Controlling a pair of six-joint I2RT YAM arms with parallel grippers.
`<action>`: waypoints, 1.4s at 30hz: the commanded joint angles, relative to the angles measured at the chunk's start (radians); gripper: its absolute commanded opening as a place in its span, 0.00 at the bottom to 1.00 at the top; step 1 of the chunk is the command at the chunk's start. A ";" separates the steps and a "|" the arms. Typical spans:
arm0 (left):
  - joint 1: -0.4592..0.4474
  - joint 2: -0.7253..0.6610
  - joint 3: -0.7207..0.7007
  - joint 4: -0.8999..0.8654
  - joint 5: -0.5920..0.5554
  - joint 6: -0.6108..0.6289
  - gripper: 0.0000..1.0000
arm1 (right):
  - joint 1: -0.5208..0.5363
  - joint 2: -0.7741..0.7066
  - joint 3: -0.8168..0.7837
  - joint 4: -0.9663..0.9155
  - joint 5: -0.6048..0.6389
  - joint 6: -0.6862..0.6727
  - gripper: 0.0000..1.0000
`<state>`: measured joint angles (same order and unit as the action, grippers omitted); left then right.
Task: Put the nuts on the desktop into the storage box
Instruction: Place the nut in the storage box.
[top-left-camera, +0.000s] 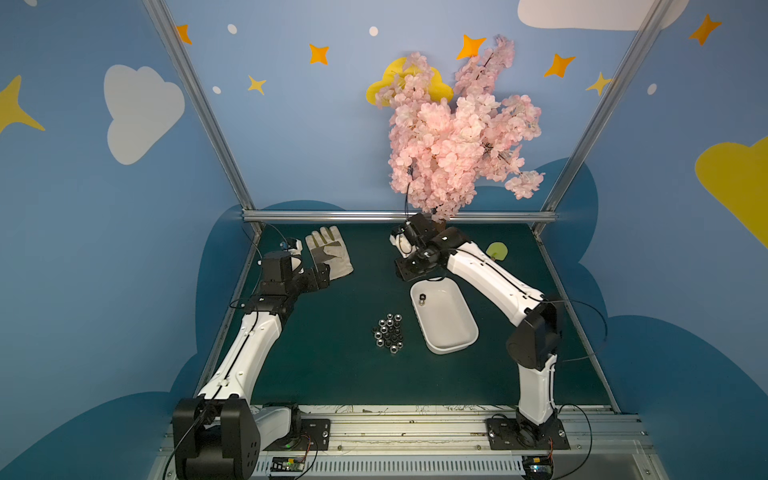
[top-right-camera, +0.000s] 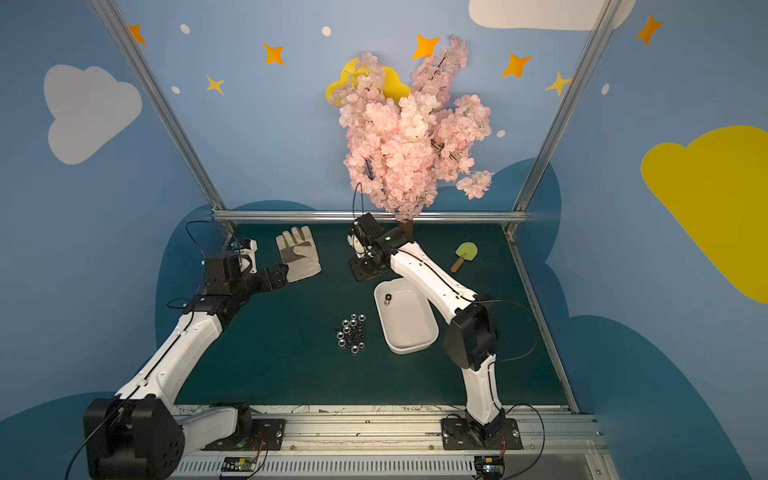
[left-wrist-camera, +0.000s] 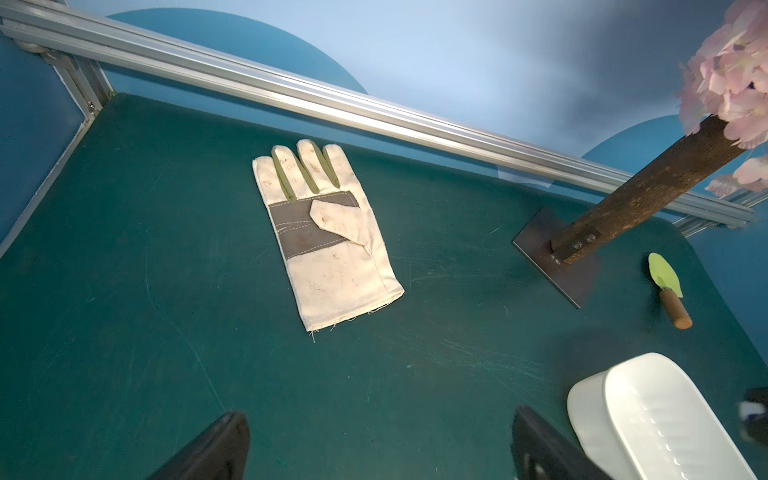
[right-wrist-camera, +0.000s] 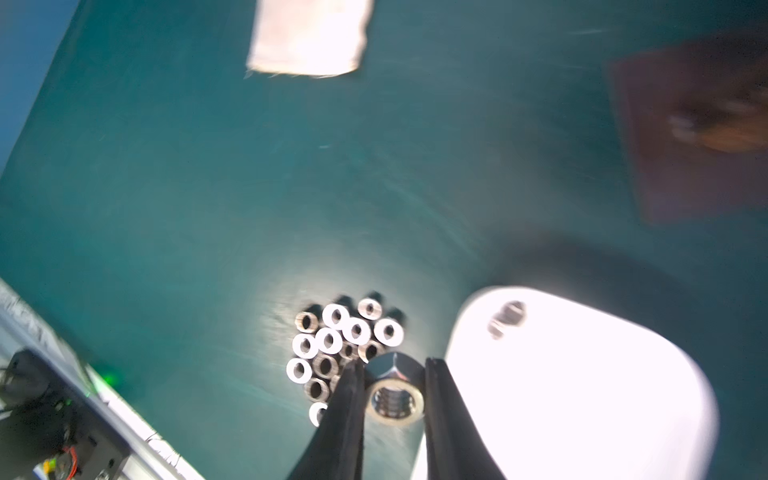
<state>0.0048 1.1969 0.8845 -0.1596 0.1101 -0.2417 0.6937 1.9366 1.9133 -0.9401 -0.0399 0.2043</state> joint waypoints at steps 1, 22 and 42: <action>0.003 -0.004 0.003 0.049 0.035 -0.031 1.00 | -0.041 -0.020 -0.139 -0.020 0.018 0.023 0.15; 0.003 0.020 0.023 0.012 0.052 -0.013 1.00 | -0.144 0.196 -0.187 -0.067 0.130 0.006 0.14; 0.004 0.011 0.023 0.005 0.035 -0.004 1.00 | -0.136 0.337 0.051 -0.134 0.125 -0.021 0.46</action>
<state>0.0048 1.2304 0.8848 -0.1368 0.1562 -0.2646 0.5526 2.2814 1.9339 -1.0359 0.0822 0.1925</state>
